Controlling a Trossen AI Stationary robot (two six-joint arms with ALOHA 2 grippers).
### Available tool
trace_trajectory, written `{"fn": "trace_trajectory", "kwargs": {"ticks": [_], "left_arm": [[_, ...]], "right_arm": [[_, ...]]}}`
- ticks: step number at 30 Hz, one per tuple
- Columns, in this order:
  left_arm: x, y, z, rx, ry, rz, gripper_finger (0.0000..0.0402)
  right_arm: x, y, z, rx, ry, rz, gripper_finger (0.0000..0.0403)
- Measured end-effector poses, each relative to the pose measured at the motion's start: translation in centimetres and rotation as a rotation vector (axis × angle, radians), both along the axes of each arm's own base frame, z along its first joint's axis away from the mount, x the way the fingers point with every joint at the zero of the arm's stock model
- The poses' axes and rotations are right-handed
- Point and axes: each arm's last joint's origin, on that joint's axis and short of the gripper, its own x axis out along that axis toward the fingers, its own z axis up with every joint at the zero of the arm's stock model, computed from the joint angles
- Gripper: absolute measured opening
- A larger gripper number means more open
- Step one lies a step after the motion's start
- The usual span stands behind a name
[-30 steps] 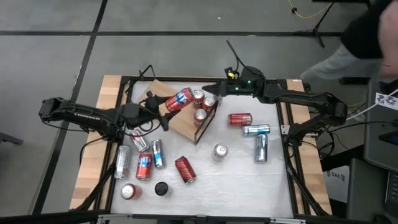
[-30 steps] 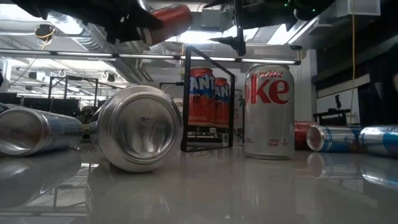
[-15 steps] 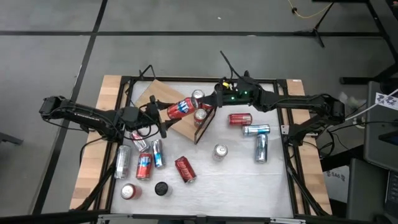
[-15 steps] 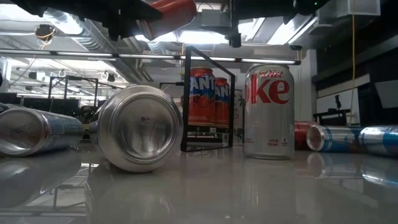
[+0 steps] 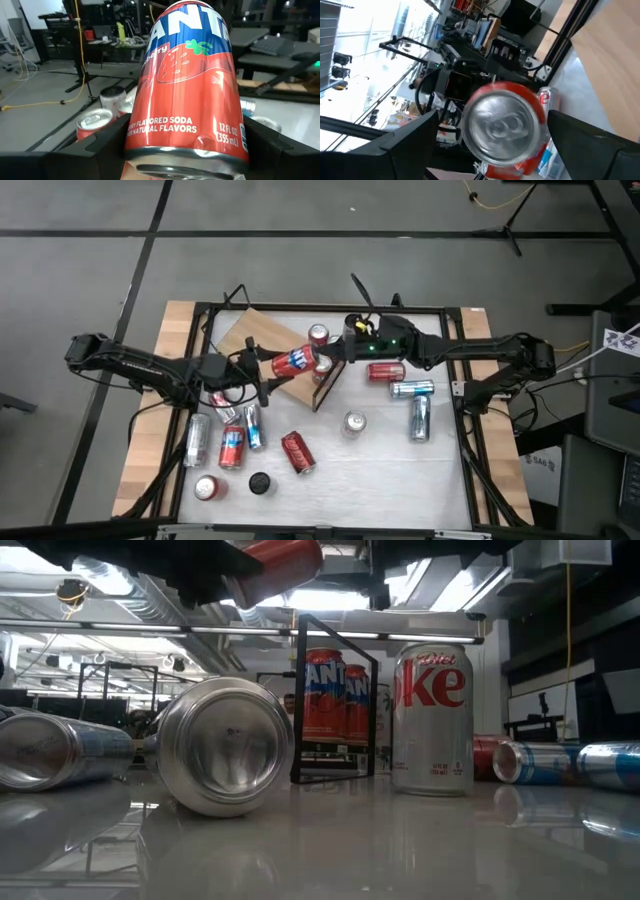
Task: Pick and place cans onto a shelf
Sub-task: Put the bottom right red soda can on the shelf aligned with the other red soda can
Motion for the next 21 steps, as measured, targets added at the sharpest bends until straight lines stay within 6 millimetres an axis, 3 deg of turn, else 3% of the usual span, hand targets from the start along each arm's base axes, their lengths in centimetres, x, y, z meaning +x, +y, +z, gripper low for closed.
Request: {"fn": "trace_trajectory", "kwargs": {"ticks": [10, 21], "left_arm": [[0.9, -0.5, -0.9, 0.001, 0.037, -0.024, 0.0283], [1.0, -0.6, -1.1, -0.004, 0.036, -0.023, 0.0283]], "right_arm": [[-0.2, 0.0, -1.3, 0.079, 0.137, -0.013, 0.0367], [-0.1, 1.1, -1.3, 0.133, 0.143, 0.09, 0.0367]]}}
